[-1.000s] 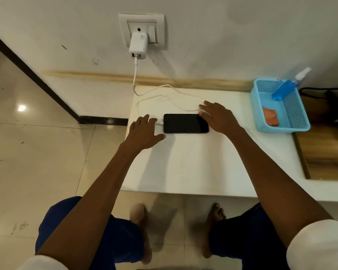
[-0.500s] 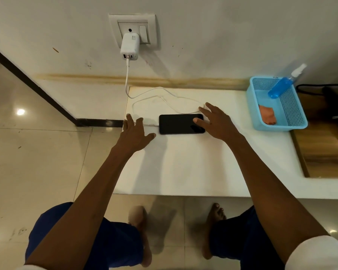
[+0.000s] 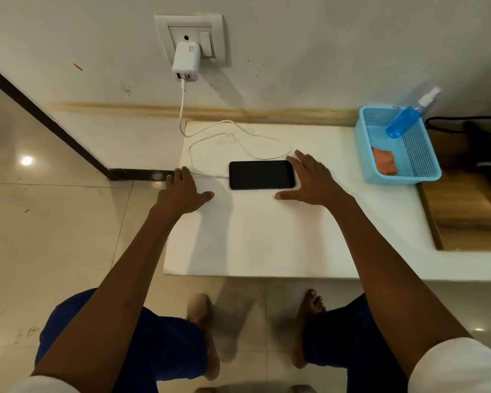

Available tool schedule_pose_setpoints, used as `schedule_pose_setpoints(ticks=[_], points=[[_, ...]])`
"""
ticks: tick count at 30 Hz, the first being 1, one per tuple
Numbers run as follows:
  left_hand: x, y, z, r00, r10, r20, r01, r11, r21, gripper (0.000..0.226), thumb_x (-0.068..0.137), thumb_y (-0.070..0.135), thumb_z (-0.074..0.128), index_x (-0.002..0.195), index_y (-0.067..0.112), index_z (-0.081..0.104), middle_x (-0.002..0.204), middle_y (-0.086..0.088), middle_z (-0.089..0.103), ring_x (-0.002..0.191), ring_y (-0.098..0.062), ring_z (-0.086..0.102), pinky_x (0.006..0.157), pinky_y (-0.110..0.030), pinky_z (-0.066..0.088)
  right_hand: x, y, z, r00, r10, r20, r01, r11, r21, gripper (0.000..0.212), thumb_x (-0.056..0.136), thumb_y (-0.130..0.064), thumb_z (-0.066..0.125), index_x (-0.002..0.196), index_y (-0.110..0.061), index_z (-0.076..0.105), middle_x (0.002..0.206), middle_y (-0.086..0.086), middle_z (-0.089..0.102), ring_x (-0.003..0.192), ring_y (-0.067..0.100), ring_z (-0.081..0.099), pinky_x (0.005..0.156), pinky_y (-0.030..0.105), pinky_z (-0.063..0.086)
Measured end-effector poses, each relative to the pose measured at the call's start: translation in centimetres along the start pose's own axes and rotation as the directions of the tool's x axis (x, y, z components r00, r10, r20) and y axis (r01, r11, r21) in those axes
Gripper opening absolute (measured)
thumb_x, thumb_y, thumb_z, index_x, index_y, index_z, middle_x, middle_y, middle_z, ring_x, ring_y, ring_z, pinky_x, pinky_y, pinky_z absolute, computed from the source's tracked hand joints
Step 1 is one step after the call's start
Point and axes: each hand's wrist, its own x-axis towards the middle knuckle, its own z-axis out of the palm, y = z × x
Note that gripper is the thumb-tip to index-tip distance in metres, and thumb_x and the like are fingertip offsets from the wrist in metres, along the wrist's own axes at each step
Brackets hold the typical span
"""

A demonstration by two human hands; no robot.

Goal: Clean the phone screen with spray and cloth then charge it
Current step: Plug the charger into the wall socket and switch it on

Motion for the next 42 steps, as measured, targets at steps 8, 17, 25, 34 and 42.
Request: schedule_pose_setpoints(ticks=[8,17,25,34,42], points=[[0.6,0.0,-0.2,0.999,-0.016,-0.029,0.018,0.997,0.07,0.095,0.09,0.065,0.053,0.156,0.008,0.015,0.165,-0.015,0.006,0.151,-0.038,0.004,0.117,-0.06,0.019,0.5,-1.2,0.8,0.987,0.005,-0.162,-0.014,0.999,-0.05,0.096,0.071,-0.077,0.061,0.145,-0.021,0.034,0.16,0.004,0.025,0.145,0.028,0.024,0.114,0.051,0.024],[2.5,-0.5,-1.1,0.999,0.002,-0.041,0.0,0.999,0.049,0.096,0.088,0.066,0.054,0.156,0.01,0.015,0.163,-0.015,0.015,0.15,-0.04,0.013,0.118,-0.059,0.022,1.0,-2.2,0.9,0.981,0.061,-0.186,-0.07,0.997,-0.044,0.096,0.075,-0.074,0.058,0.147,-0.019,0.03,0.161,0.003,0.021,0.146,0.027,0.02,0.116,0.054,0.02],[4.3,-1.1,-1.6,1.0,0.009,-0.023,-0.008,0.999,0.037,0.096,0.088,0.066,0.055,0.158,0.018,0.01,0.163,-0.016,0.012,0.15,-0.041,0.01,0.118,-0.06,0.019,2.3,-2.4,0.9,0.976,0.06,-0.21,-0.065,0.998,-0.017,0.092,0.076,-0.071,0.061,0.147,-0.02,0.031,0.159,0.0,0.023,0.146,0.025,0.019,0.116,0.056,0.018],[4.6,-1.3,-1.6,1.0,0.017,-0.011,-0.016,0.999,0.038,0.1,0.088,0.065,0.056,0.158,0.018,0.004,0.164,-0.015,0.01,0.15,-0.041,0.01,0.118,-0.06,0.019,3.0,-1.8,0.6,0.988,0.044,-0.148,-0.042,0.999,0.016,0.095,0.076,-0.077,0.055,0.149,-0.022,0.027,0.161,0.002,0.02,0.148,0.027,0.017,0.116,0.058,0.016],[3.9,0.1,-1.0,0.991,0.06,-0.116,-0.046,0.991,0.122,0.097,0.09,0.061,0.055,0.157,0.011,0.005,0.164,-0.014,0.011,0.15,-0.04,0.011,0.116,-0.059,0.022,5.1,-1.1,-1.4,0.963,0.023,-0.27,0.027,0.984,0.178,0.037,0.105,-0.037,0.036,0.136,-0.033,0.054,0.15,-0.006,0.044,0.138,0.018,0.04,0.11,0.041,0.037]])
